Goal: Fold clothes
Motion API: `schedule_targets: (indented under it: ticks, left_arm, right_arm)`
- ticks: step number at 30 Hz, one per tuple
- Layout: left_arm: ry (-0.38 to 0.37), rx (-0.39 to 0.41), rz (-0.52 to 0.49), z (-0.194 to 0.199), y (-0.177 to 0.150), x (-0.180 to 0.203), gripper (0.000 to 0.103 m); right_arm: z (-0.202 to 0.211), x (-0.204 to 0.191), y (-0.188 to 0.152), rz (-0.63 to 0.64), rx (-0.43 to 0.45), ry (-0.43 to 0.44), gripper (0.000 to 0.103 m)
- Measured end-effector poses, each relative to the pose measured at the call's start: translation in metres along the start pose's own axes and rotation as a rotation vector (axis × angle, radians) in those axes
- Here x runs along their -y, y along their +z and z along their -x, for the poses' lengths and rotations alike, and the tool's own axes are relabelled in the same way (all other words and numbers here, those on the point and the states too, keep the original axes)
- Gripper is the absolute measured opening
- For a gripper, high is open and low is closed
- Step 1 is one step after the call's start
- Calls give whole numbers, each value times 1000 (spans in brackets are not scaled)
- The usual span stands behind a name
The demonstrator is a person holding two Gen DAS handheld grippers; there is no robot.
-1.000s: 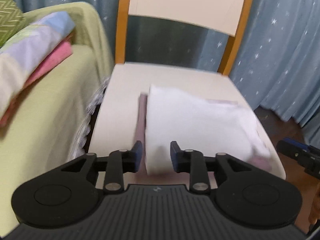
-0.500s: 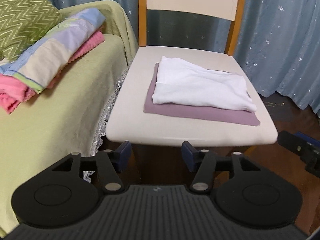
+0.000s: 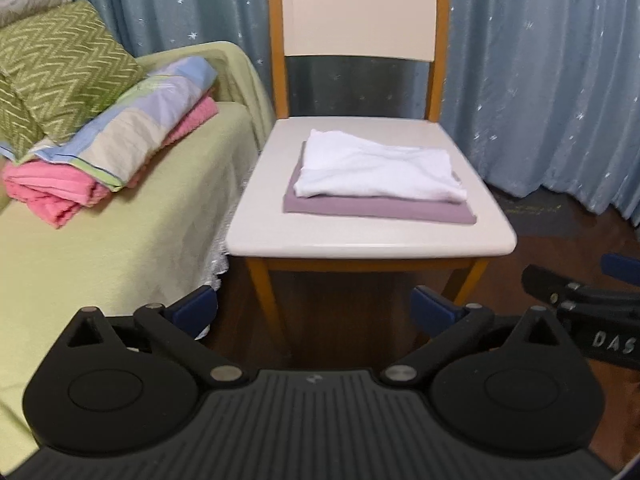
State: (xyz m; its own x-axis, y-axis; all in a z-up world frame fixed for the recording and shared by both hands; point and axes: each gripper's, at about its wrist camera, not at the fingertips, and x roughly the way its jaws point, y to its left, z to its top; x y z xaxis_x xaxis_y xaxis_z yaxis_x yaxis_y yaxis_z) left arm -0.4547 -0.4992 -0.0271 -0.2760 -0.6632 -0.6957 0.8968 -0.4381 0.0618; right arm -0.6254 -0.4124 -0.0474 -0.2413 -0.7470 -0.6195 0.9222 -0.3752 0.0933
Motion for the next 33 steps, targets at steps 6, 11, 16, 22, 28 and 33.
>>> schedule_targets:
  ticks: [6, 11, 16, 22, 28, 33]
  left_arm:
    - [-26, -11, 39, 4, -6, -2, 102]
    - [-37, -50, 71, -7, -11, -8, 102]
    - [-40, -47, 75, -20, -18, -13, 102]
    - [-7, -29, 51, -36, -14, -14, 102]
    - [-24, -40, 44, -53, -6, -16, 102]
    - [-31, -55, 31, -70, 1, -15, 102]
  right_arm:
    - [3, 3, -2, -36, -7, 19, 103]
    - [-6, 4, -5, -38, -27, 8, 103]
    - [-26, 0, -10, -39, -78, 4, 103]
    - [-49, -6, -11, -24, -116, 7, 103]
    - [-66, -9, -4, -26, -131, 11, 103]
    - [-76, -7, 3, -31, -125, -4, 103]
